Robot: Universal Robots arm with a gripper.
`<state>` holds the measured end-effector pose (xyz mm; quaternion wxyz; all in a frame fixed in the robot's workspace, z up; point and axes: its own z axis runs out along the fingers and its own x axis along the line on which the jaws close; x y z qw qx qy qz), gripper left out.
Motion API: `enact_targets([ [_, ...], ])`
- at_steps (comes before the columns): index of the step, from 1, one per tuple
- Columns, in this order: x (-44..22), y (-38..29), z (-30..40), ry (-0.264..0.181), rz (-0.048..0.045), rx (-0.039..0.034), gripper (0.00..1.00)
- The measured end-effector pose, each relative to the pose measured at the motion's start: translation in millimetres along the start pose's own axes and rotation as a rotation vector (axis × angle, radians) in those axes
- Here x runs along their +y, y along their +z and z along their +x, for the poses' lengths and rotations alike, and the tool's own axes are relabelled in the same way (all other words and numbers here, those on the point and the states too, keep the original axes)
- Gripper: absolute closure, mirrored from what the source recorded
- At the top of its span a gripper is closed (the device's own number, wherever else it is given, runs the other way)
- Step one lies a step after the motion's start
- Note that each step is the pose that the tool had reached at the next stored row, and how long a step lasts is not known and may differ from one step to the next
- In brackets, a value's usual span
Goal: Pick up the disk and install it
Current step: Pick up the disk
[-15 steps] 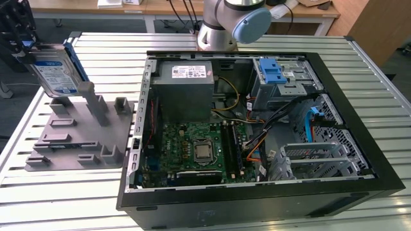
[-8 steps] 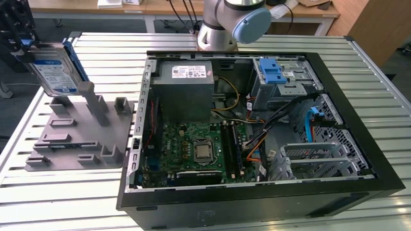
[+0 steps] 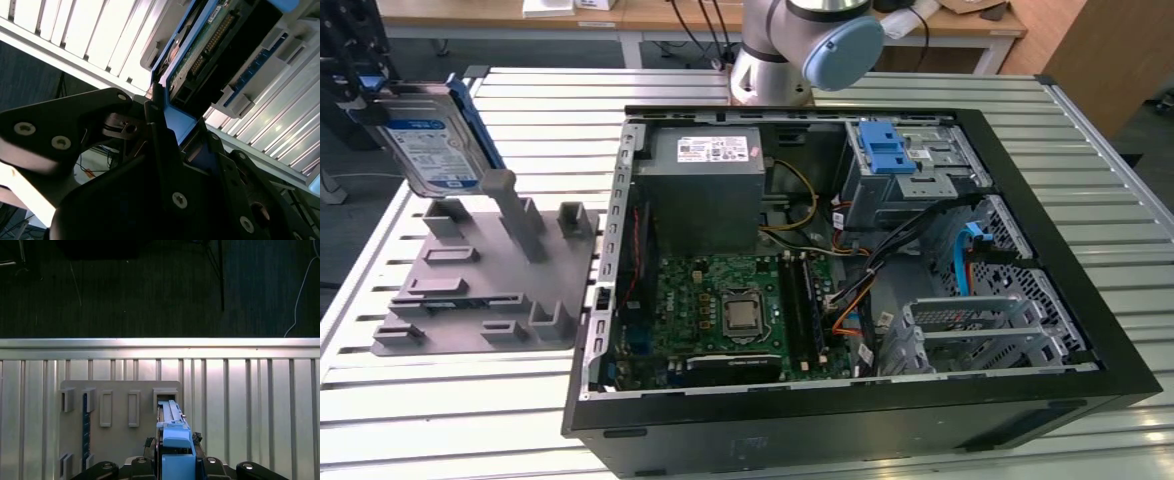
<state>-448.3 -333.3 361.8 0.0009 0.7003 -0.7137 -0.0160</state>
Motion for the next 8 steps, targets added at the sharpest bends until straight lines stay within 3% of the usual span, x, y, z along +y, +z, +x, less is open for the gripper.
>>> enact_targets([
  [8,0.1,-5.1,-0.1,0.000,0.0000,0.0000,0.64],
])
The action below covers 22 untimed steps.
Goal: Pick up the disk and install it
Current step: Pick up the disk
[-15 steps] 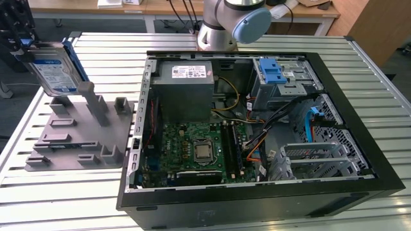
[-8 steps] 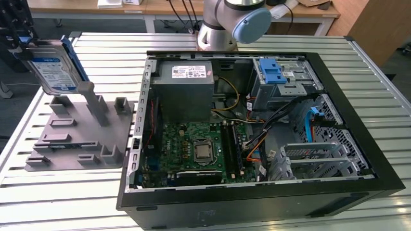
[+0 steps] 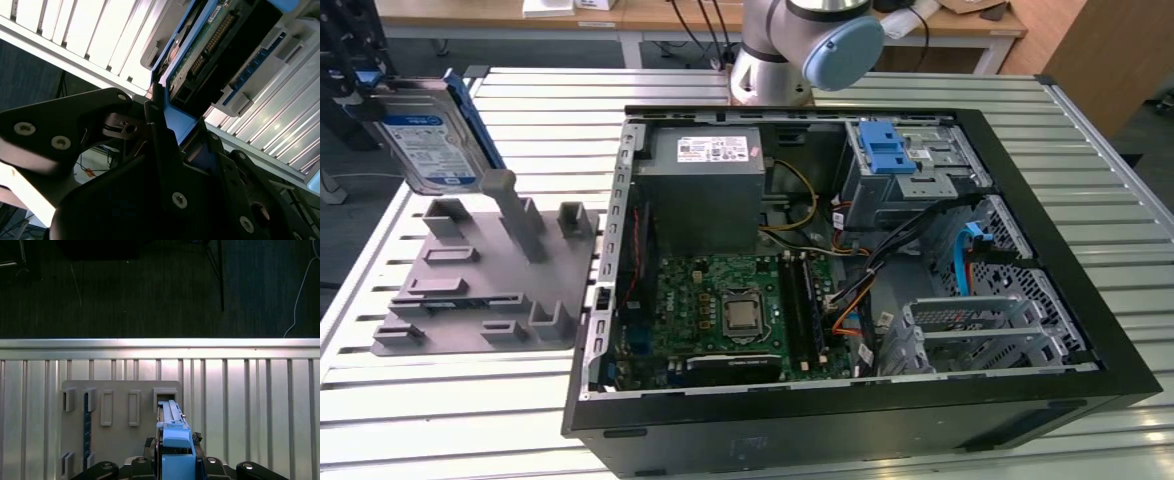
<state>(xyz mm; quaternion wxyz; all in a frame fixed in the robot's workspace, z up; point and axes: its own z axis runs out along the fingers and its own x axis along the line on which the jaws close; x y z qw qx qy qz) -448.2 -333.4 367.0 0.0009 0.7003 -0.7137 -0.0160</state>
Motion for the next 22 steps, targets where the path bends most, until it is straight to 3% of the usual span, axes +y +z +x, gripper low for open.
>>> enact_targets([
  [22,0.2,-10.3,-0.2,0.000,0.0000,0.0000,0.64],
])
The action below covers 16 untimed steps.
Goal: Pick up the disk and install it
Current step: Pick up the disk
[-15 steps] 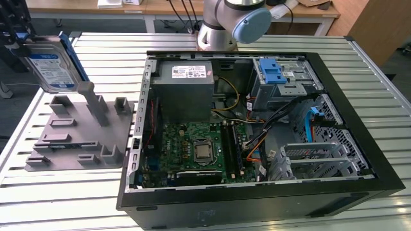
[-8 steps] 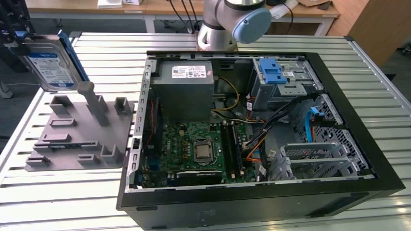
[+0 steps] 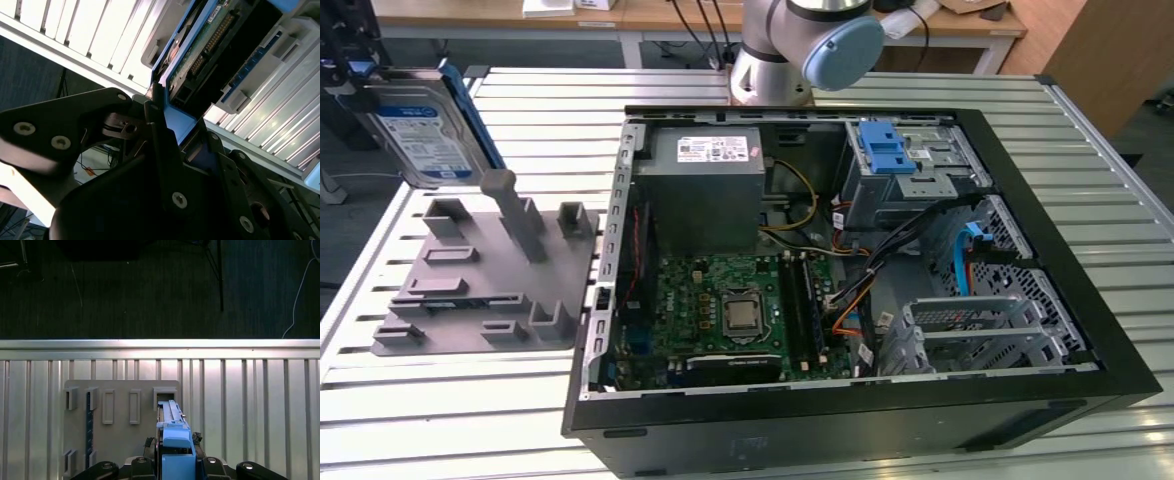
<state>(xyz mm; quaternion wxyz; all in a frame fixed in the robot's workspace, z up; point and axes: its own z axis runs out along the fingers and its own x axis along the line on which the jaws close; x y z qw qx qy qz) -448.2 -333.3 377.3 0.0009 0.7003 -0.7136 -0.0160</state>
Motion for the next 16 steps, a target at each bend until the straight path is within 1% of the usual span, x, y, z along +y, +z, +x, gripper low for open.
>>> enact_targets([
  [9,0.1,-3.5,-0.1,0.000,0.0000,0.0000,0.64],
  [16,0.1,-5.0,-0.1,0.000,0.0001,-0.0001,0.64],
])
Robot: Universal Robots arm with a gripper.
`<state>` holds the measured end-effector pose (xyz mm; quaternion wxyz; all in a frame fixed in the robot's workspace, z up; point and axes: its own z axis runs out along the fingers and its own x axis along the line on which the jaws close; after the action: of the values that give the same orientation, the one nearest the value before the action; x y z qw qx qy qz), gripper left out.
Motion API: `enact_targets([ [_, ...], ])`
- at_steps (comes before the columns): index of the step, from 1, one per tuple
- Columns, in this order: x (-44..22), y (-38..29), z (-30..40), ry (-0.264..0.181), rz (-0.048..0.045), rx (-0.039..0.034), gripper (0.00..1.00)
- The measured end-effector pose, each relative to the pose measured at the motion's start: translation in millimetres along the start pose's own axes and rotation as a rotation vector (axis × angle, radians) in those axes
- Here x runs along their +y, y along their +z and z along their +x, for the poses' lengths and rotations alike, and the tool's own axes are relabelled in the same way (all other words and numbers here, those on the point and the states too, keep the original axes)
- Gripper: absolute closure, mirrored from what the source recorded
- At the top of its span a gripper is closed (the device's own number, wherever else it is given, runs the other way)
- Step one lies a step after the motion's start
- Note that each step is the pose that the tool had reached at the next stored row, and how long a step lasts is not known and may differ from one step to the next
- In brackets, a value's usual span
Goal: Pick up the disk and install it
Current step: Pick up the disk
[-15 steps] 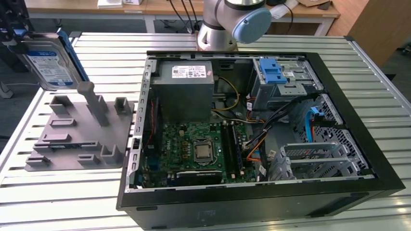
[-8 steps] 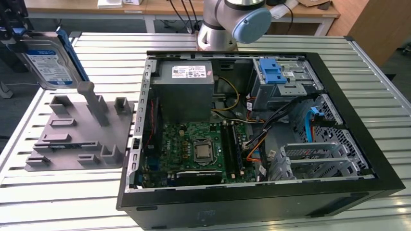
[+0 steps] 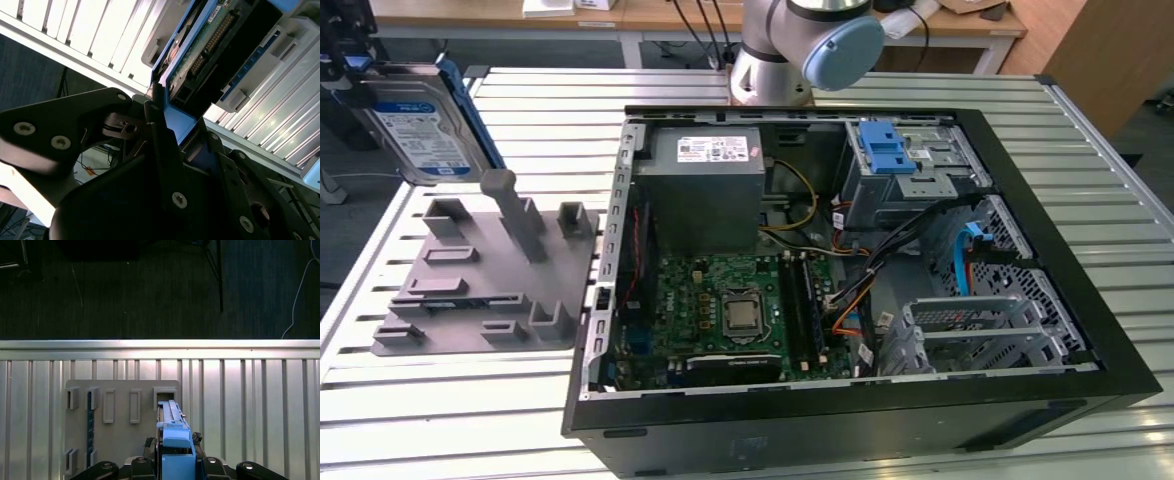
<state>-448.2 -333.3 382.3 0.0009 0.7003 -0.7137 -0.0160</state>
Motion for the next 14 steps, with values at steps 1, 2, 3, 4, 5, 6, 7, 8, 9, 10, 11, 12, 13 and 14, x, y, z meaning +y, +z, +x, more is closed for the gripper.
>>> enact_targets([
  [1,0.0,-0.1,0.0,0.000,-0.0001,0.0000,0.64],
  [2,0.0,-0.2,0.0,0.000,-0.0001,0.0000,0.64],
  [3,0.0,-0.3,0.0,0.000,-0.0001,0.0000,0.64],
  [4,0.0,-0.5,0.0,0.000,-0.0001,0.0000,0.64],
  [5,0.1,-0.8,0.0,0.000,-0.0002,0.0001,0.64],
  [6,0.1,-1.0,0.0,0.000,-0.0002,0.0001,0.64],
  [7,0.1,-1.2,0.0,0.000,-0.0001,0.0000,0.64],
  [8,0.1,-1.5,0.0,0.000,-0.0001,0.0000,0.64],
  [9,0.1,-2.0,0.0,0.000,-0.0002,0.0001,0.64],
  [10,0.1,-2.3,0.0,0.000,-0.0001,0.0000,0.64],
  [11,0.1,-2.8,0.0,0.000,-0.0001,0.0000,0.64],
  [12,0.1,-3.3,-0.1,0.000,-0.0001,0.0000,0.64],
  [13,0.1,-3.7,-0.1,0.000,-0.0001,0.0000,0.64],
  [14,0.1,-4.1,-0.1,0.000,-0.0001,0.0000,0.64],
])
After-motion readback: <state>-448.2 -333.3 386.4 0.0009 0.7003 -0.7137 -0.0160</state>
